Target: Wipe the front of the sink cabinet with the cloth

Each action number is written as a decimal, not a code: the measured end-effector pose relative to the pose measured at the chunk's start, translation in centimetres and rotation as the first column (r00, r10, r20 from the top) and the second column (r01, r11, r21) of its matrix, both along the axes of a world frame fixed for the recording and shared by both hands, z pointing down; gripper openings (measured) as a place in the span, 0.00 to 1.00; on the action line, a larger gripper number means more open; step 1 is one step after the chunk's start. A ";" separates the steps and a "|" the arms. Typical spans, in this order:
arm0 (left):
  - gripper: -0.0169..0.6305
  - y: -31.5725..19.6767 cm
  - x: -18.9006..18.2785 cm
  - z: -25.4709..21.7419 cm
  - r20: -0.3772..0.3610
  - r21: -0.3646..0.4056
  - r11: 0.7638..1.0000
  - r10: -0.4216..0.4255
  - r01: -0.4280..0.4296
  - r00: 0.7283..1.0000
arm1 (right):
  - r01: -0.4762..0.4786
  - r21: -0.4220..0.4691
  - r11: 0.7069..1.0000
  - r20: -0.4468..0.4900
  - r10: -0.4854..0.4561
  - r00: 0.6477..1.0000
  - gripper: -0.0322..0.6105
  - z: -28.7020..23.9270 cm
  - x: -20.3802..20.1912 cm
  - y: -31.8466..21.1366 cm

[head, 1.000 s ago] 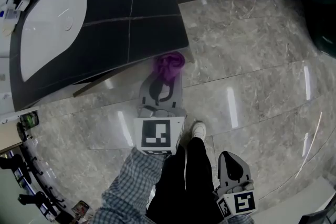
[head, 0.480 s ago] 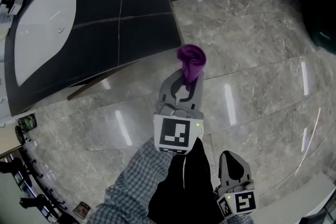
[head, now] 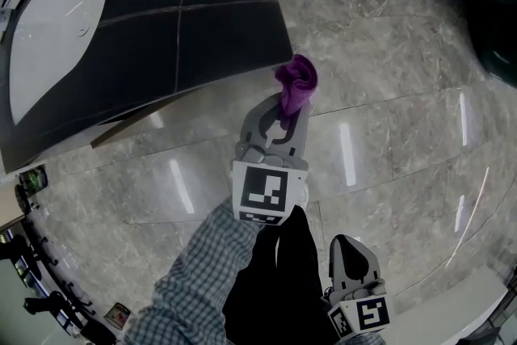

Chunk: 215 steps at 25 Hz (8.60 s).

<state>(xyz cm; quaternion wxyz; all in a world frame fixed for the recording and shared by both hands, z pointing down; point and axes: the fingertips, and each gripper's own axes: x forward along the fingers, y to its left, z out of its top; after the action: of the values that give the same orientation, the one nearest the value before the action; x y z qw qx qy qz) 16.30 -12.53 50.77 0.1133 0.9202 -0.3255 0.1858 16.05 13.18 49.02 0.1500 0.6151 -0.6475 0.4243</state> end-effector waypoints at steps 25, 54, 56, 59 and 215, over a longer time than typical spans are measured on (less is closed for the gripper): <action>0.11 -3.8 -15.9 3.3 0.039 -0.012 0.960 -0.279 0.280 0.959 | 0.233 -0.009 0.973 -0.019 -0.233 0.972 0.08 1.3 -6.7 -4.5; 0.11 -1.9 -37.9 5.7 0.090 -0.013 0.810 -0.583 0.586 0.807 | 0.458 -0.026 0.888 -0.030 -0.459 0.888 0.08 1.9 -17.1 -5.3; 0.11 -1.9 -38.8 5.8 0.085 -0.016 0.794 -0.605 0.608 0.792 | 0.473 -0.027 0.881 -0.033 -0.474 0.880 0.08 1.9 -17.4 -5.6; 0.11 -1.7 -40.1 6.0 0.082 -0.024 0.771 -0.633 0.637 0.770 | 0.485 -0.026 0.874 -0.039 -0.486 0.873 0.08 1.9 -17.7 -6.1; 0.11 43.4 -30.9 -32.0 -0.111 0.016 0.895 -0.441 0.445 0.891 | 0.494 0.439 0.751 -0.352 -0.362 0.863 0.08 -31.1 -14.1 20.7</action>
<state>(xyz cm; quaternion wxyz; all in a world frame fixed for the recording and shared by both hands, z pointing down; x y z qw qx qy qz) -14.60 30.87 18.74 0.1505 0.8323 -0.5240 0.1000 1.90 33.88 17.96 0.1525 0.5133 -0.8374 0.1101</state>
